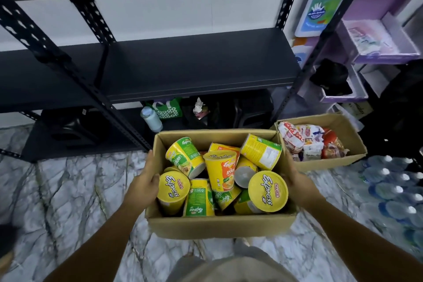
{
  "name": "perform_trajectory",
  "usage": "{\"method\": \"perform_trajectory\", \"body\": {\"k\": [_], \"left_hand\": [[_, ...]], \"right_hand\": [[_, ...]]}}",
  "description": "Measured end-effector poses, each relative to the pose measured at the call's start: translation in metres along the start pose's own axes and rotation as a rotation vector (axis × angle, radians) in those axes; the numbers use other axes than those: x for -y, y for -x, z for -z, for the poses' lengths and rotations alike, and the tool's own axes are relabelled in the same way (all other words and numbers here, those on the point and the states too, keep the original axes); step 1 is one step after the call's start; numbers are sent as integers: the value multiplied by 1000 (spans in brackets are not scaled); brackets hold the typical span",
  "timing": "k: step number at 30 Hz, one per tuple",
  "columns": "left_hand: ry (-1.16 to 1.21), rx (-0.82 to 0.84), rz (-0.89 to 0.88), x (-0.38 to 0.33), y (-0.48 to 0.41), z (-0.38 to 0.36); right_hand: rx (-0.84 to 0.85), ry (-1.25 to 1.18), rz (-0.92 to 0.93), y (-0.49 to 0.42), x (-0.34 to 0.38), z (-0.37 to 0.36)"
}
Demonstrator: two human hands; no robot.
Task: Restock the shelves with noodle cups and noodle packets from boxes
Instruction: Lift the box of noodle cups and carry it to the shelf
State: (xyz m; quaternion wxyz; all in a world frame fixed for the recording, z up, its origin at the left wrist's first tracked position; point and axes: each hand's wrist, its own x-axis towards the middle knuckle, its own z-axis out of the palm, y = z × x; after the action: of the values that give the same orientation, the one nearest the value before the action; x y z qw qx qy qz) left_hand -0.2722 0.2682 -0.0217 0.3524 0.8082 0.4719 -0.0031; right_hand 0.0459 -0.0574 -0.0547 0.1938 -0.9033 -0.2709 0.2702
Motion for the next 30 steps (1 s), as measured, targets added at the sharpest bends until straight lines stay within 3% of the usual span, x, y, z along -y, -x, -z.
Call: {"method": "perform_trajectory", "body": {"k": [6, 14, 30], "left_hand": [[20, -21, 68, -30, -15, -23], [1, 9, 165, -19, -62, -46], [48, 35, 309, 141, -234, -210]], "right_hand": [[54, 25, 26, -47, -13, 32], [124, 40, 22, -98, -11, 17], [214, -78, -203, -267, -74, -189]]}}
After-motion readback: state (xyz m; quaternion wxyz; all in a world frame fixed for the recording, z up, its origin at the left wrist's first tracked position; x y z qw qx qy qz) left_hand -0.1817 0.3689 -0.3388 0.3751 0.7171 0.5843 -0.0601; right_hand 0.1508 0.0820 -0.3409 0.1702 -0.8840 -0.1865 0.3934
